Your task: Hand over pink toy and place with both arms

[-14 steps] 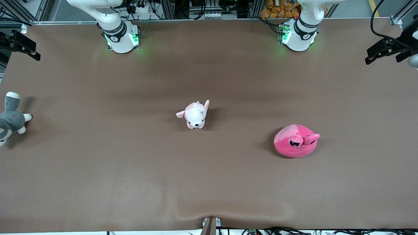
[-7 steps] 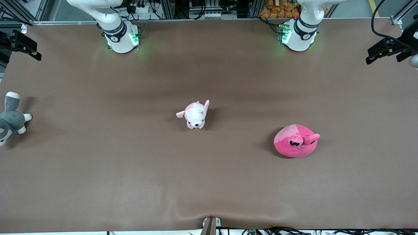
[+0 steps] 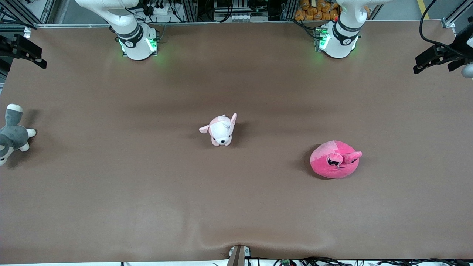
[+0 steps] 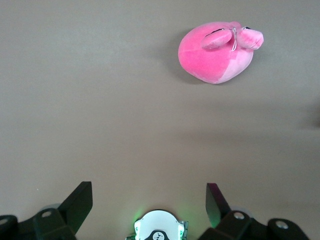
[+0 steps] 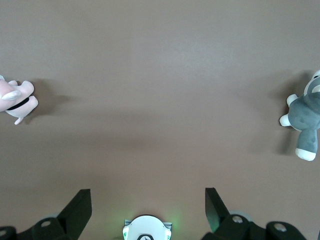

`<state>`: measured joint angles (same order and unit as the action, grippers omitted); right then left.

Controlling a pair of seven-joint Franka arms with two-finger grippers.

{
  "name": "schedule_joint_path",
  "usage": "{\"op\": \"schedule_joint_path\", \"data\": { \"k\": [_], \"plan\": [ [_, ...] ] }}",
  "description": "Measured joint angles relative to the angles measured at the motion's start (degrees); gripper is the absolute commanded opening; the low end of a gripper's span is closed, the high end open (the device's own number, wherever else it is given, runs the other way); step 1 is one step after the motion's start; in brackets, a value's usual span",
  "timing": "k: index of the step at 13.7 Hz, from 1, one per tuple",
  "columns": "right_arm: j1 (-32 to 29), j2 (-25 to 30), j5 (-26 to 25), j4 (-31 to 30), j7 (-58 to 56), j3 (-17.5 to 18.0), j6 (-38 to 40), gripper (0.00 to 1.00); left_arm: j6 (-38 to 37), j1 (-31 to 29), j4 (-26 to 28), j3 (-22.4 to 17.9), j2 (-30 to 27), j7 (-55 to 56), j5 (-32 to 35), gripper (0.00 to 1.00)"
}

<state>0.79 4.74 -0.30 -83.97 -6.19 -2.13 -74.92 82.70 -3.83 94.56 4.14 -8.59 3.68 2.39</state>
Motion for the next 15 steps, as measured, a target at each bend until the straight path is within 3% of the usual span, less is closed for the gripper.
{"op": "schedule_joint_path", "data": {
  "k": [8, 15],
  "plan": [
    [0.71, 0.0, 0.02, 0.0, 0.03, 0.06, 0.0, 1.0, -1.84, -0.01, -0.81, -0.03, -0.17, 0.21, 0.0, 1.0],
    [0.76, 0.0, 0.02, 0.0, 0.04, 0.02, 0.0, 1.0, -2.73, -0.01, -1.09, 0.05, -0.29, 7.24, 0.0, 1.0]
  ]
}}
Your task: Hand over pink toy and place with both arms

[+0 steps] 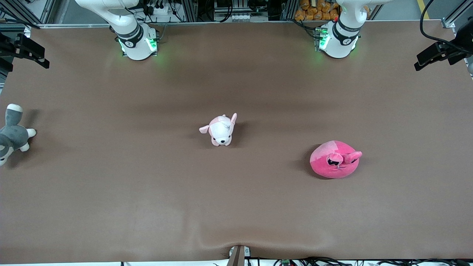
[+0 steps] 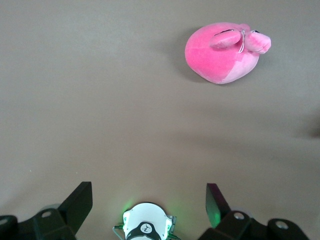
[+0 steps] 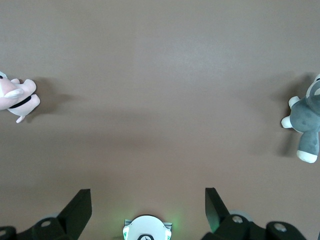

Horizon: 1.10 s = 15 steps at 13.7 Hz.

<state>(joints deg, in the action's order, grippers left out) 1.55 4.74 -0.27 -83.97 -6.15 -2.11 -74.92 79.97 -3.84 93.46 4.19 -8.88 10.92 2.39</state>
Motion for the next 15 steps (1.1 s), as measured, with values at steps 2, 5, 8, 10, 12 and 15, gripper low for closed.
{"op": "schedule_joint_path", "data": {
  "k": [2, 5, 8, 10, 12, 15],
  "plan": [
    [0.0, 0.0, 0.0, 0.0, 0.01, -0.01, 0.0, 1.0, -0.19, -0.02, 0.0, -0.14, 0.0, 3.65, 0.0, 1.0],
    [0.0, 0.0, 0.0, 0.0, 0.01, -0.01, 0.03, 1.0, -0.24, -0.03, 0.0, -0.13, 0.0, 10.25, 0.0, 1.0],
    [0.0, 0.0, 0.0, 0.0, 0.02, -0.01, 0.13, 1.0, -0.29, -0.03, 0.0, -0.04, 0.1, 14.69, 0.0, 1.0],
    [0.0, 0.0, 0.0, 0.0, 0.02, -0.01, 0.13, 1.0, -0.3, -0.03, 0.0, -0.04, 0.27, 16.27, 0.0, 1.0],
    [0.0, 0.0, 0.0, 0.0, 0.02, -0.01, 0.13, 1.0, -0.3, -0.03, 0.01, -0.04, 0.42, 17.83, 0.0, 1.0],
    [0.0, 0.0, 0.0, 0.0, 0.02, -0.01, 0.13, 1.0, -0.11, -0.03, 0.01, -0.05, 1.01, 24.51, 0.0, 1.0]
  ]
}}
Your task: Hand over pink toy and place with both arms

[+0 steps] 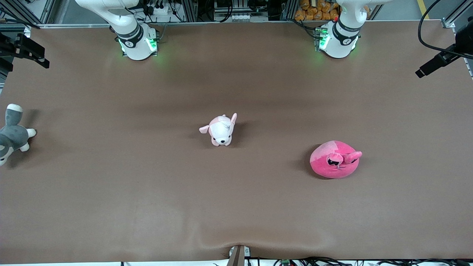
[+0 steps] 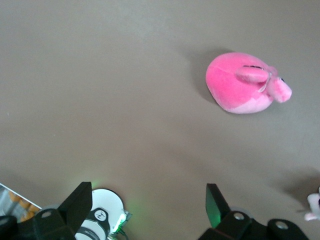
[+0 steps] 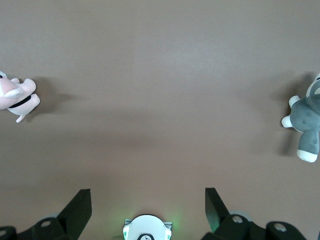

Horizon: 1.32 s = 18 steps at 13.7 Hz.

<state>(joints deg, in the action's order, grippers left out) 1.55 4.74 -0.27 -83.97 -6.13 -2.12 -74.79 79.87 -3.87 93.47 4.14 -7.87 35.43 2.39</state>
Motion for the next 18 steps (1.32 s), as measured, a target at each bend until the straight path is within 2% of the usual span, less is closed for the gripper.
{"op": "schedule_joint_path", "data": {
  "k": [7, 13, 18],
  "plan": [
    [0.0, -0.02, 0.0, -0.01, 0.0, 0.0, 0.0, 1.0, 3.61, 0.19, -0.01, 0.39, 4.4, 24.72, -0.66, 1.0],
    [0.0, -0.02, 0.0, -0.02, 0.0, -0.02, 0.0, 1.0, 4.43, 0.49, -2.9, 0.56, 9.12, 45.15, -7.2, 1.0],
    [-0.01, -0.02, 0.0, -0.03, 0.0, -0.05, 0.01, 1.0, 4.43, 0.48, -5.03, 0.54, 13.36, 49.82, -7.77, 1.0]
  ]
}}
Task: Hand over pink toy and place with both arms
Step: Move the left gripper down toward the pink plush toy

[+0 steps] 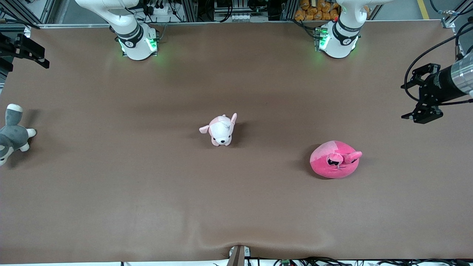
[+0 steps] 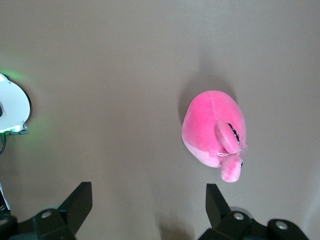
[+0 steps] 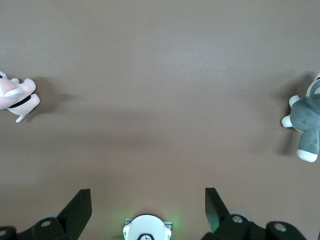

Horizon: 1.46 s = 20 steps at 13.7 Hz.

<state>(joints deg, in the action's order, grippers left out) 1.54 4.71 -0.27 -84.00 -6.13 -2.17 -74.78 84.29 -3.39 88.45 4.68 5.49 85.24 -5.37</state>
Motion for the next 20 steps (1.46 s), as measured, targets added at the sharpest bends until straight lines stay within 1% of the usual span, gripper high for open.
{"op": "schedule_joint_path", "data": {
  "k": [5, 9, 12, 14, 16, 19, 20],
  "plan": [
    [0.0, 0.0, 0.0, -0.01, 0.0, -0.04, 0.0, 1.0, 0.19, -0.5, -0.23, -0.32, 2.48, 1.7, 0.0, 1.0],
    [-0.01, 0.0, 0.0, -0.02, 0.0, -0.05, 0.0, 1.0, 7.65, -0.15, -0.22, 0.08, 7.37, 14.54, -0.46, 1.0],
    [-0.01, 0.0, 0.0, -0.02, 0.0, -0.06, 0.0, 1.0, 11.98, 1.11, -0.22, 0.26, 11.24, 20.56, -0.74, 1.0],
    [-0.01, 0.0, 0.0, -0.03, 0.0, -0.07, 0.0, 1.0, 13.48, 1.72, -0.2, 0.4, 13.44, 22.89, -0.92, 1.0],
    [-0.02, 0.0, 0.0, -0.03, 0.01, -0.08, 0.0, 1.0, 15.51, 1.72, 0.11, 0.38, 15.3, 23.19, -2.44, 1.0],
    [-0.02, 0.0, 0.0, -0.03, 0.01, -0.09, 0.0, 1.0, 19.93, 1.59, 2.07, 0.34, 16.37, 23.37, -4.86, 1.0],
    [-0.02, 0.0, 0.0, -0.03, 0.01, -0.09, 0.0, 1.0, 20.89, 1.62, 2.78, 0.36, 16.53, 23.83, -5.09, 0.97]
  ]
}}
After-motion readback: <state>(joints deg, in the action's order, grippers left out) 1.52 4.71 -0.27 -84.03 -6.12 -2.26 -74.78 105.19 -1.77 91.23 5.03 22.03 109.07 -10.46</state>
